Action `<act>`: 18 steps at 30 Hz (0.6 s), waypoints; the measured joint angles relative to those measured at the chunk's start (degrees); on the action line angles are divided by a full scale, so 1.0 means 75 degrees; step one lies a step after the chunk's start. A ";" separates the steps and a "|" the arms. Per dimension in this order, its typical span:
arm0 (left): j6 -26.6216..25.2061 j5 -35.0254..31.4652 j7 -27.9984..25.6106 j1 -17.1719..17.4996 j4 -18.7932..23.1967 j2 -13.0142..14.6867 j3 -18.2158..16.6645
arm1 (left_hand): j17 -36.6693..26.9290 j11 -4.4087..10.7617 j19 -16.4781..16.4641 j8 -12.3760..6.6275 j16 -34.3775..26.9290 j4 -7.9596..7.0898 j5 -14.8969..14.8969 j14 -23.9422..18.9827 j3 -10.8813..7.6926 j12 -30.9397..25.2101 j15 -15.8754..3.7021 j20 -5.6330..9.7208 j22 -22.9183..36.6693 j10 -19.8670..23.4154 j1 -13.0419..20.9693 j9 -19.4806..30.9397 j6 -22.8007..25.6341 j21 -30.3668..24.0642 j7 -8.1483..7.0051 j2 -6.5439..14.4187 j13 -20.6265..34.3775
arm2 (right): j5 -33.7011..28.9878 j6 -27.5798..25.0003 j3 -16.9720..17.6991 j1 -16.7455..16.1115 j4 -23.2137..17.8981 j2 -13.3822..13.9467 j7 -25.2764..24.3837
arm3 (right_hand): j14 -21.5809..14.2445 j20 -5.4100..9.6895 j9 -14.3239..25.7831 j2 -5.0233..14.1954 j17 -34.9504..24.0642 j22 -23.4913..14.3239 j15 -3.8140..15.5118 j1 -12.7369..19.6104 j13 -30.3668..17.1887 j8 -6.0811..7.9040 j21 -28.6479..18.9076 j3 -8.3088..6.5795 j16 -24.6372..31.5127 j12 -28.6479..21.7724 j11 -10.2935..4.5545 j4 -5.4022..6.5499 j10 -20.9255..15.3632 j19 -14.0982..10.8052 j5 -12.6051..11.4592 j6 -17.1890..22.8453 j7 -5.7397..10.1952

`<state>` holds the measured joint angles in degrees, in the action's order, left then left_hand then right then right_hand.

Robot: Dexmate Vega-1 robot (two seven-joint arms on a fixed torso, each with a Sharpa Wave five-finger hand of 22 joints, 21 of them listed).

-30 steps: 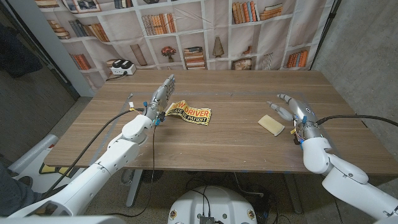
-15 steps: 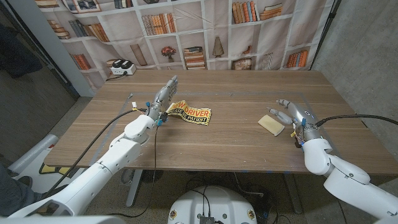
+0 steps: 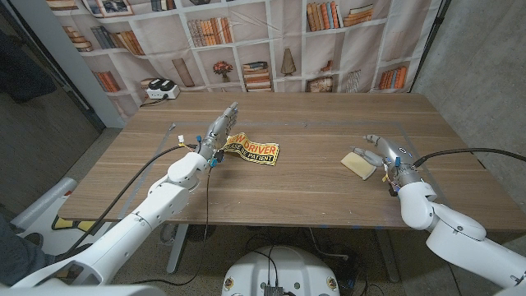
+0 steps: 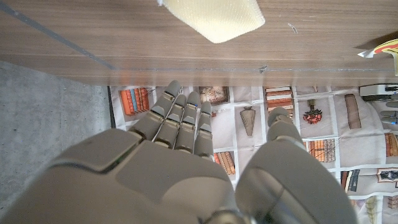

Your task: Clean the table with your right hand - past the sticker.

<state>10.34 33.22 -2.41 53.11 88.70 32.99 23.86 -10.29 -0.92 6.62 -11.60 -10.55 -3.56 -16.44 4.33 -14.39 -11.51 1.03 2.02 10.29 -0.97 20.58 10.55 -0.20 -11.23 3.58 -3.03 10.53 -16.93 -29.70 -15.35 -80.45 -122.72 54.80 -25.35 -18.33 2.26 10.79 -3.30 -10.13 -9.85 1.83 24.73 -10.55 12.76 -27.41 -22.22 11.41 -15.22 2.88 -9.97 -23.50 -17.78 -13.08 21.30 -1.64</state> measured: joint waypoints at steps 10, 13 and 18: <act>0.0033 0.0049 0.0198 -0.0183 -0.0240 -0.0074 0.0059 | 0.0000 0.0000 0.0010 0.0000 0.0000 0.0014 0.0000 0.0028 0.0029 0.0000 0.0028 -0.0011 0.0000 0.0000 -0.0010 0.0000 0.0000 0.0000 0.0000 0.0126 0.0000 | -0.0118 -0.0465 -0.0437 0.0301 -0.0103 0.0145 0.0124 | 0.0018 0.0000 0.0000 -0.0253 -0.0001 0.0000 0.0018 0.0314 0.0001 0.0000 0.0074 -0.0032 0.0000 0.0056 -0.0037 -0.0031 0.0037 0.0000 -0.0065 0.0056 0.0057; 0.0033 0.0050 0.0231 -0.0248 -0.0284 -0.0082 0.0081 | 0.0000 0.0000 0.0010 0.0000 0.0000 -0.0010 0.0000 0.0041 0.0053 0.0000 0.0042 -0.0011 0.0000 0.0000 -0.0010 0.0000 0.0000 0.0000 0.0000 0.0126 0.0000 | -0.0296 -0.0790 -0.0641 0.0446 -0.0111 0.0181 0.0218 | 0.0033 0.0000 0.0000 -0.0344 -0.0001 -0.0001 0.0023 0.0404 0.0001 -0.0013 0.0132 -0.0032 -0.0053 0.0058 -0.0050 -0.0031 0.0050 0.0000 -0.0115 0.0056 0.0057; 0.0020 0.0050 0.0245 -0.0287 -0.0281 -0.0061 0.0088 | 0.0001 0.0000 0.0010 0.0000 0.0000 -0.0010 0.0000 0.0041 0.0053 0.0000 0.0041 -0.0011 -0.0001 0.0000 -0.0011 -0.0001 0.0000 0.0000 0.0000 0.0124 0.0000 | -0.0487 -0.1110 -0.0929 0.0649 -0.0113 0.0226 0.0298 | 0.0165 0.0000 0.0000 -0.0439 -0.0018 -0.0001 -0.0026 0.0580 0.0001 -0.0096 0.0210 -0.0031 -0.0082 0.0113 -0.0048 -0.0031 0.0107 0.0000 -0.0207 -0.0073 -0.0011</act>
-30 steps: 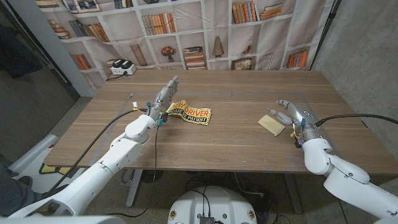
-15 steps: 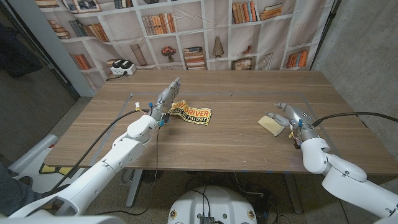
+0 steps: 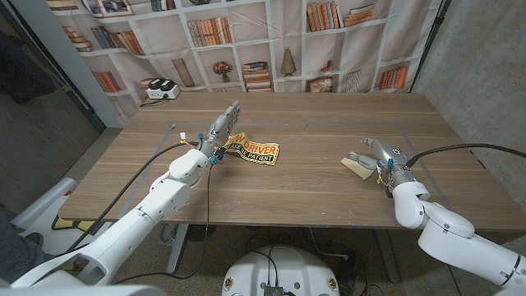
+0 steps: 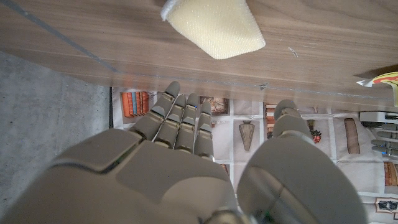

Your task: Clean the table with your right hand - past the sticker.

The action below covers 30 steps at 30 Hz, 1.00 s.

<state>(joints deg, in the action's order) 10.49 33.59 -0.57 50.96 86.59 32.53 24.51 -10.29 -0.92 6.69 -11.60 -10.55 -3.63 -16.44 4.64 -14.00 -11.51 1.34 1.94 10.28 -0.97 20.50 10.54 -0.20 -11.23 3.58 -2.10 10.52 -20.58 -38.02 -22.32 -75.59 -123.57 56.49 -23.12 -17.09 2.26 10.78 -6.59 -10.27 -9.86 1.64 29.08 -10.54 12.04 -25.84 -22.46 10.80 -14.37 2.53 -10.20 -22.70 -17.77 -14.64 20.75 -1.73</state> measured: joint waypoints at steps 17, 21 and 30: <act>-0.0021 -0.0028 -0.0035 0.0001 0.0118 0.0047 -0.0032 | 0.0001 0.0000 -0.0001 0.0000 0.0000 0.0000 0.0064 -0.0001 -0.0001 0.0000 0.0000 0.0000 -0.0001 0.0000 0.0001 -0.0001 0.0028 0.0000 0.0028 -0.0001 0.0000 | -0.0191 -0.0715 -0.0696 0.0543 0.0073 0.0069 0.0276 | -0.0020 0.0000 0.0039 0.0047 -0.0001 -0.0020 0.0019 0.0478 0.0001 0.0000 0.0108 -0.0038 0.0000 0.0059 -0.0041 0.0011 0.0007 0.0000 -0.0177 0.0001 0.0000; -0.0021 -0.0027 -0.0038 0.0016 0.0120 0.0048 -0.0036 | 0.0001 0.0000 -0.0001 0.0000 0.0000 0.0000 0.0064 -0.0001 -0.0001 0.0000 0.0000 0.0000 -0.0001 0.0000 0.0001 -0.0001 0.0028 0.0000 0.0028 -0.0001 0.0000 | -0.0191 -0.0892 -0.0744 0.0580 0.0082 0.0073 0.0334 | -0.0076 0.0014 0.0039 0.0111 -0.0001 -0.0021 0.0075 0.0661 0.0001 0.0000 0.0117 -0.0112 0.0031 0.0059 -0.0088 0.0018 -0.0041 -0.0072 -0.0207 0.0011 0.0010; -0.0009 -0.0006 -0.0059 0.0063 0.0121 0.0035 -0.0041 | 0.0001 0.0000 0.0001 0.0000 0.0000 0.0000 0.0064 -0.0001 -0.0001 0.0000 0.0000 0.0002 -0.0001 0.0000 0.0000 -0.0001 0.0069 0.0000 -0.0013 0.0000 -0.0001 | -0.0191 -0.1106 -0.1037 0.0786 0.0168 0.0086 0.0358 | -0.0291 0.0026 0.0038 0.0169 0.0000 -0.0021 0.0095 0.1014 0.0001 0.0001 0.0117 -0.0222 0.0090 0.0059 -0.0203 0.0012 -0.0246 -0.0250 -0.0265 0.0143 0.0136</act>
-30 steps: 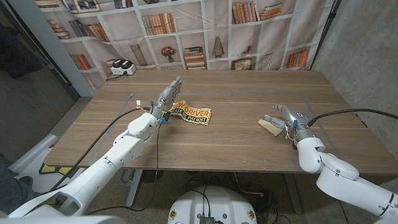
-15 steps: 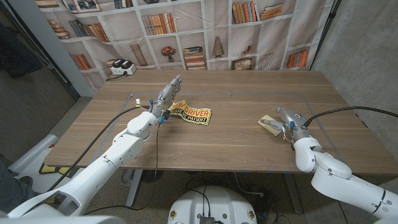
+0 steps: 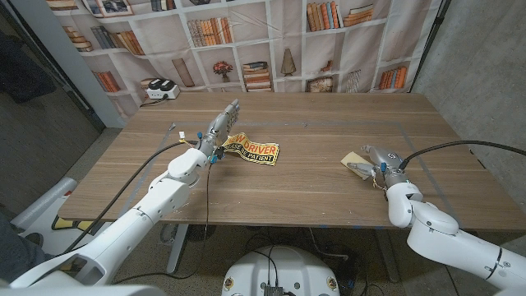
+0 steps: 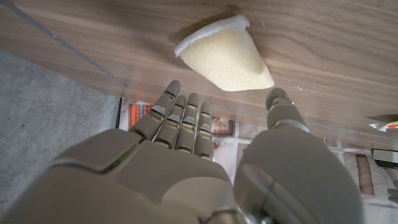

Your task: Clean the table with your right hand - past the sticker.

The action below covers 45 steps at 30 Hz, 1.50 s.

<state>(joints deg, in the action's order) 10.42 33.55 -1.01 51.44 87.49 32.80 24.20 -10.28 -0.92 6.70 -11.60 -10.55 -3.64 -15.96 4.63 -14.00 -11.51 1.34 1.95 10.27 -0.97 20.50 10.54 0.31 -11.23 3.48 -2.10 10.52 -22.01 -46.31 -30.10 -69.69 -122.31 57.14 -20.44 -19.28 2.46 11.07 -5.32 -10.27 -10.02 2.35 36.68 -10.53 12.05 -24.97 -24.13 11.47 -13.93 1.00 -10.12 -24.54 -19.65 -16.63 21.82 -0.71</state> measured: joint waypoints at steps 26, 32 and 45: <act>-0.0005 0.0107 -0.0031 0.0109 0.0064 0.0017 -0.0036 | 0.0001 0.0000 0.0025 0.0000 0.0000 -0.0032 0.0038 0.0000 0.0032 0.0000 0.0000 0.0025 -0.0001 0.0000 0.0022 0.0000 0.0027 0.0000 0.0028 0.0024 0.0000 | -0.0482 -0.0305 -0.0587 0.0330 0.0255 -0.0128 -0.0251 | -0.1274 0.0001 0.0036 0.0223 -0.0127 -0.0072 0.0042 0.0847 -0.0041 0.0288 -0.0038 -0.0306 0.0290 -0.0237 -0.0576 0.0159 -0.1088 -0.0926 -0.0074 0.1272 0.0670; -0.0010 0.0137 0.0033 0.0085 -0.0002 0.0017 -0.0039 | 0.0001 0.0000 0.0025 0.0000 0.0000 -0.0032 0.0038 0.0000 0.0032 0.0000 0.0000 0.0025 -0.0001 0.0000 0.0022 0.0000 0.0027 0.0000 0.0028 0.0023 0.0000 | -0.0610 -0.0449 -0.0806 0.0480 0.0287 -0.0177 -0.0160 | -0.1451 0.0018 0.0036 0.0279 -0.0144 -0.0107 0.0061 0.0903 -0.0040 0.0329 -0.0037 -0.0305 0.0337 -0.0321 -0.0583 0.0158 -0.1285 -0.1048 -0.0030 0.1432 0.0722; -0.0003 0.0194 0.0129 0.0052 -0.0095 0.0012 -0.0058 | 0.0002 0.0000 0.0025 0.0000 -0.0001 -0.0021 0.0038 0.0000 0.0086 0.0000 0.0000 0.0025 -0.0001 0.0000 0.0022 -0.0001 0.0026 0.0000 0.0028 0.0023 0.0000 | -0.0971 -0.0701 -0.1224 0.0807 0.0444 -0.0251 0.0098 | -0.2144 0.0059 -0.0006 0.0419 -0.0179 -0.0142 0.0122 0.1208 -0.0034 0.0508 -0.0210 -0.0384 0.0450 -0.0438 -0.1019 0.0185 -0.1885 -0.1455 0.0066 0.2400 0.1086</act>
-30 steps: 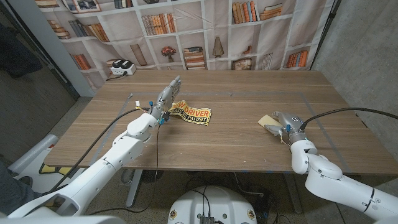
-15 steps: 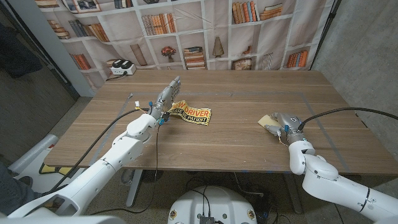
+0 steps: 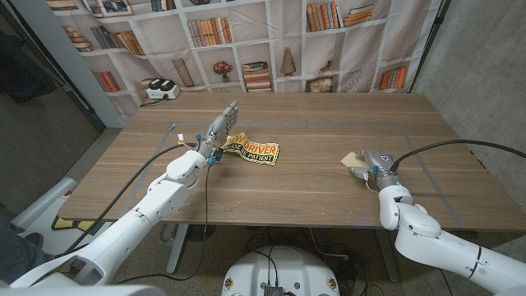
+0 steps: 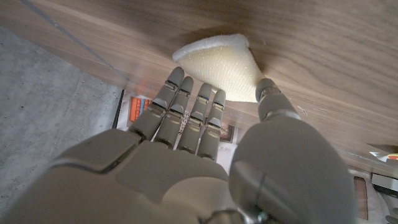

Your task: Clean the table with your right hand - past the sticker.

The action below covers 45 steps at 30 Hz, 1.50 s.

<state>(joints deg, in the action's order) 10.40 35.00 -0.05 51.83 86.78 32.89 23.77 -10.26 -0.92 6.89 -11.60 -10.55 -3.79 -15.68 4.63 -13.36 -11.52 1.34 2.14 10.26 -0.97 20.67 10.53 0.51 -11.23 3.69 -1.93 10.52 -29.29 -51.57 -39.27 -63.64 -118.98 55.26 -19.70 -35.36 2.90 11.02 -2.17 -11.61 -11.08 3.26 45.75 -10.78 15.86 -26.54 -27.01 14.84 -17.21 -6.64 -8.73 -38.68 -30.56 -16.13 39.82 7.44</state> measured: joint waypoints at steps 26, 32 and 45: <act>0.0053 0.0023 -0.0028 0.0076 0.0114 0.0080 -0.0070 | 0.0000 0.0000 0.0042 0.0000 0.0000 -0.0021 0.0055 0.0000 0.0019 0.0000 0.0000 -0.0042 0.0000 0.0000 0.0039 0.0000 0.0000 0.0000 0.0000 0.0040 0.0000 | -0.0530 0.0071 -0.0315 0.0170 0.0609 -0.0319 -0.0332 | -0.3317 0.0052 0.0189 0.0919 -0.0840 -0.0089 0.0869 0.2568 -0.0353 -0.0457 -0.3792 0.2047 0.0057 0.0344 -0.0569 0.0142 -0.3433 -0.0608 0.0586 0.2946 0.0585; 0.0053 0.0021 -0.0050 0.0077 0.0127 0.0080 -0.0074 | 0.0001 0.0000 0.0042 0.0000 0.0000 -0.0021 0.0058 0.0000 0.0019 0.0000 0.0000 -0.0042 0.0000 0.0000 0.0039 0.0000 0.0000 0.0000 0.0000 0.0039 0.0000 | -0.0584 0.0231 -0.0209 0.0090 0.0709 -0.0380 -0.0585 | -0.3470 0.0050 0.0220 0.1009 -0.0919 -0.0084 0.0964 0.2778 -0.0473 -0.0444 -0.4290 0.2171 0.0052 0.0264 -0.0565 0.0099 -0.3568 -0.0531 0.0594 0.3113 0.0579; 0.0063 0.0010 -0.0053 0.0020 0.0048 0.0013 -0.0066 | 0.0001 0.0000 0.0069 0.0000 0.0000 -0.0056 0.0057 0.0000 0.0053 0.0000 0.0000 -0.0014 -0.0001 0.0000 0.0039 0.0000 0.0000 0.0000 0.0000 0.0039 0.0000 | -0.0556 0.0448 0.0215 -0.0175 0.0445 -0.0281 -0.0867 | -0.3696 0.0022 0.0267 0.1090 -0.0990 -0.0048 0.1106 0.3039 -0.0551 -0.0443 -0.4425 0.2169 0.0173 0.0117 -0.0551 0.0100 -0.3774 -0.0560 0.0524 0.3211 0.0594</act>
<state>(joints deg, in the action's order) 10.87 35.08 -0.44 51.98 87.14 32.99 23.27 -10.26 -0.92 7.41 -11.60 -10.56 -4.21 -15.25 4.63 -12.96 -11.52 1.34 2.03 10.26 -0.97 20.96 10.53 0.51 -11.23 3.69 -1.63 10.52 -33.47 -48.21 -37.67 -64.95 -115.64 53.15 -26.21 -63.08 3.06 13.02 6.00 -19.04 -11.45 11.56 68.54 -14.92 12.53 -59.72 -10.73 16.14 -16.33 -10.77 -7.98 -66.99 -34.75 -12.20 63.90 11.89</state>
